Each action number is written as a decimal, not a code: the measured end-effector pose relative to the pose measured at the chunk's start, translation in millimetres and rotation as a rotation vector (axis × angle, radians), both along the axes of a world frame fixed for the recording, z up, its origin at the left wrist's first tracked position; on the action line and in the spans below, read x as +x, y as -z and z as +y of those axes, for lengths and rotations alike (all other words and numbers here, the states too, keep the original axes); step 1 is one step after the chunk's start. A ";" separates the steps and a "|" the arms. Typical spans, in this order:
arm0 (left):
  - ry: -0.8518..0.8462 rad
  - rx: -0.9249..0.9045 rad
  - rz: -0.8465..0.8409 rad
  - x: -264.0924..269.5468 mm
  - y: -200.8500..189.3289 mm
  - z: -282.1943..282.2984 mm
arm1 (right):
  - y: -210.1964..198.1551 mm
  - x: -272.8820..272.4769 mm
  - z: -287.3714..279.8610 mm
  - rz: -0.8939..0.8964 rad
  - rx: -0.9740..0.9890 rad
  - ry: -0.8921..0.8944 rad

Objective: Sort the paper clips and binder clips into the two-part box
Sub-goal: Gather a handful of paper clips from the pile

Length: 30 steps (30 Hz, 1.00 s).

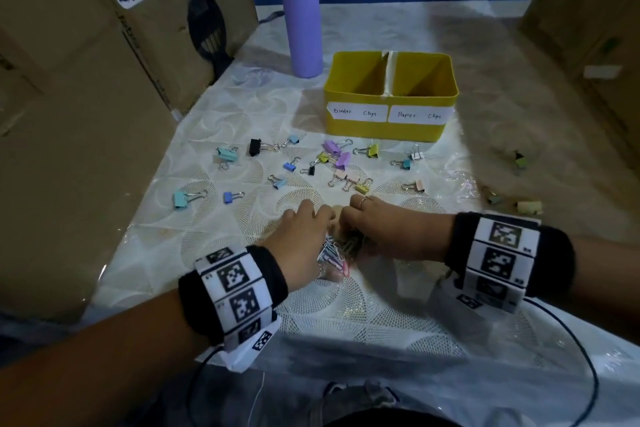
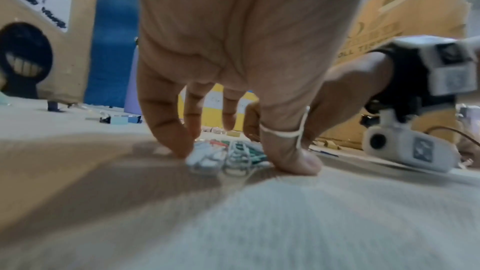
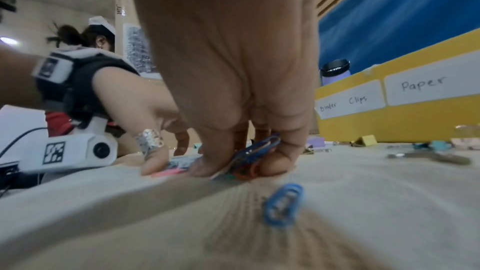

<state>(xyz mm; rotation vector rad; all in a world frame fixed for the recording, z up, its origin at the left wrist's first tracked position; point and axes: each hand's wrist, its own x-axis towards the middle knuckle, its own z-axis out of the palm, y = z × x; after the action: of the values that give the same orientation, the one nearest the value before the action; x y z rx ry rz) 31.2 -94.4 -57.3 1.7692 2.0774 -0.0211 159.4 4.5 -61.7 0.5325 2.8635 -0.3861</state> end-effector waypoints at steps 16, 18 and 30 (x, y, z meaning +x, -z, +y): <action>0.160 -0.199 -0.035 4.4 -9.7 46.3 | -21.8 38.8 54.9 0.096 -0.366 0.368; 0.136 -0.223 -0.094 -5.3 -27.0 61.8 | -38.6 40.7 70.7 0.204 -0.451 0.436; -0.008 0.237 -0.024 15.2 -114.0 264.4 | -86.8 6.3 201.3 0.135 0.261 0.638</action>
<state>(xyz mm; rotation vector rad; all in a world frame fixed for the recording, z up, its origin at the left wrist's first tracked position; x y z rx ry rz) 46.4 170.0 56.7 1.8844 2.1439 0.2573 165.7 205.8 25.1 1.5295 2.8156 -0.1360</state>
